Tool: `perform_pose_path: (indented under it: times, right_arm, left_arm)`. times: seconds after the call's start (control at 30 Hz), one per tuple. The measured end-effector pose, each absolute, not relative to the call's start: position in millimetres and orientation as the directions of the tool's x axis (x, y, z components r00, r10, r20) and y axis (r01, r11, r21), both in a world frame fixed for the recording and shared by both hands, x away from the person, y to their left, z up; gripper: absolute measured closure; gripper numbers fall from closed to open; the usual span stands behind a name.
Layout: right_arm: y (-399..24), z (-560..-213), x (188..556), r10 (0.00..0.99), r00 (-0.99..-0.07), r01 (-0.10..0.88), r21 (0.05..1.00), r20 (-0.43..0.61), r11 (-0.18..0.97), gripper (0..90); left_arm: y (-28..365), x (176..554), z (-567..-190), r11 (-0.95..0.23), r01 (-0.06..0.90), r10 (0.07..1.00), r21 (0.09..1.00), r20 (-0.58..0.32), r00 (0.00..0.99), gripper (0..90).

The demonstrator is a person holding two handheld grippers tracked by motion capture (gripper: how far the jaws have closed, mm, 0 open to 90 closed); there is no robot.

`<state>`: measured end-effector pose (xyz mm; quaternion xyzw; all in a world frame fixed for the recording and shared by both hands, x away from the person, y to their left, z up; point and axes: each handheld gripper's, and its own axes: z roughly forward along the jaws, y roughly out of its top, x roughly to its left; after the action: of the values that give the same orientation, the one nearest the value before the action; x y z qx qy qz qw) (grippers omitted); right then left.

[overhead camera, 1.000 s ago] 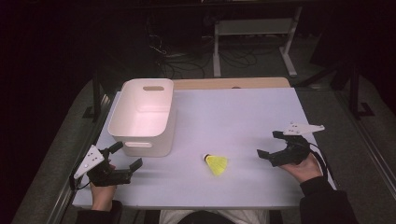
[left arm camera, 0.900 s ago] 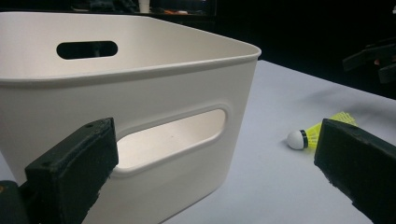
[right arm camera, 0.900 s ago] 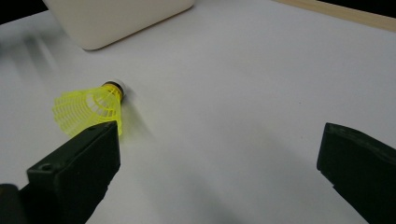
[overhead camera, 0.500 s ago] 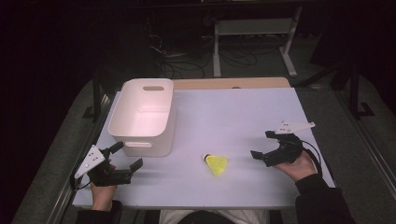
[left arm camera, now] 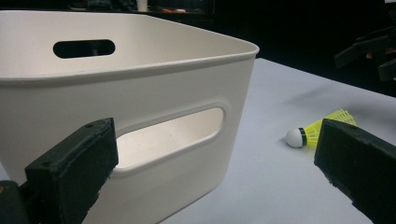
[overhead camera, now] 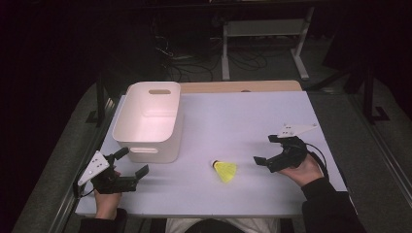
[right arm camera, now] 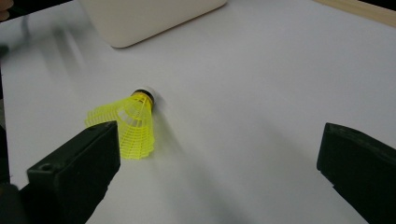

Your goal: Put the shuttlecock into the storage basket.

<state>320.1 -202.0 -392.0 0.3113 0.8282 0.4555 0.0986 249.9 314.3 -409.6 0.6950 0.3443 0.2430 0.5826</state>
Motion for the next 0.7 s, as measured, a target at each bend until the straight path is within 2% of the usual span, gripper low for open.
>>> perform_pose_path:
  times: [0.7]
  right_arm:
    - [-174, -389, 323, 0.547, -0.829, 0.403, 0.8, 0.115, 0.444, 0.0]
  left_arm:
    - [314, 249, -409, -0.078, 0.194, 0.76, 0.978, -0.068, 0.646, 0.0]
